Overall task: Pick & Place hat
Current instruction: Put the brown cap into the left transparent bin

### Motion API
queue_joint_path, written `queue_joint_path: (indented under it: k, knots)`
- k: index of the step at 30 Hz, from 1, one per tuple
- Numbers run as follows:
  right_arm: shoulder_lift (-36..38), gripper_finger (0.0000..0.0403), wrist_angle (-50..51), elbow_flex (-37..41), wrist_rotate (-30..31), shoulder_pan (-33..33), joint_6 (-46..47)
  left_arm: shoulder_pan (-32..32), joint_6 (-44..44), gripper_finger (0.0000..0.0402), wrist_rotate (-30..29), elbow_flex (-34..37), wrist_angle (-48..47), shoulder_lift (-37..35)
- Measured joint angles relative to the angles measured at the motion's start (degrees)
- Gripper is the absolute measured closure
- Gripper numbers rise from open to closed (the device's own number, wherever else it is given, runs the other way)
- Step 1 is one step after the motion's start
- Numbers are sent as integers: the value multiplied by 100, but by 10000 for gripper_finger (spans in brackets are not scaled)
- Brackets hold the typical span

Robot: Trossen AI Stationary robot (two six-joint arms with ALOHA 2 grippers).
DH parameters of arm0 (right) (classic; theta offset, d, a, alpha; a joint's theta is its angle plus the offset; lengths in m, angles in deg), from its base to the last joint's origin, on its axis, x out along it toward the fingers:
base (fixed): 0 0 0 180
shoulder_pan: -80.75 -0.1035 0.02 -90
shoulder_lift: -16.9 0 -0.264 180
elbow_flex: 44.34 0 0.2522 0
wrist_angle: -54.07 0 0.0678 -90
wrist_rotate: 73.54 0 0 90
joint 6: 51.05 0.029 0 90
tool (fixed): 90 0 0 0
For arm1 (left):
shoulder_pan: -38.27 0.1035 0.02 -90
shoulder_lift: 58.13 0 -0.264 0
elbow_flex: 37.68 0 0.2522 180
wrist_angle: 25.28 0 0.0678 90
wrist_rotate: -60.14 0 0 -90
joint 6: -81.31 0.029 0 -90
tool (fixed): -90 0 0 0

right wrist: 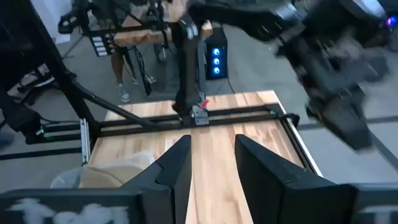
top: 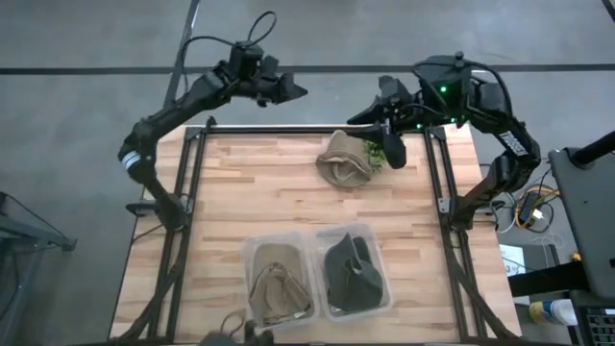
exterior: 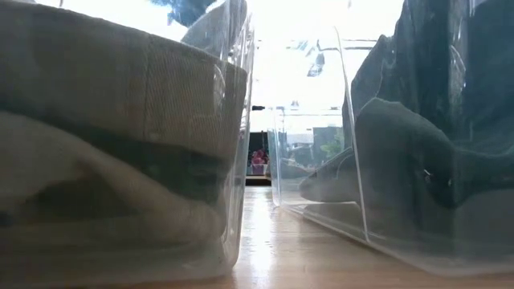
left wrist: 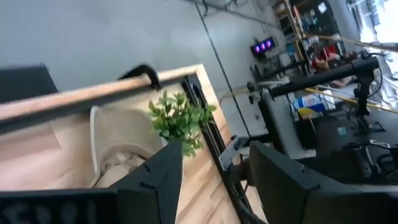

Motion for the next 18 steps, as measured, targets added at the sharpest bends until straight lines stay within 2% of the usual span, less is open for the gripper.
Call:
queue_joint_path:
  k: [4, 7, 12, 18]
  knots:
    - [114, 296, -617, 625, 88, -163, 20, 227, -25, 223, 603, 0, 121, 471]
    - [244, 304, -1218, 1366, 423, -273, 168, 320, 14, 223, 669, 2, 190, 745]
    - [654, 318, -2905, 2914, 467, -378, 493, 352, 99, 223, 749, 2, 254, 1117]
    - [1557, 332, -4676, 4774, 514, -373, 929, 354, -64, 223, 741, 2, 324, 1504]
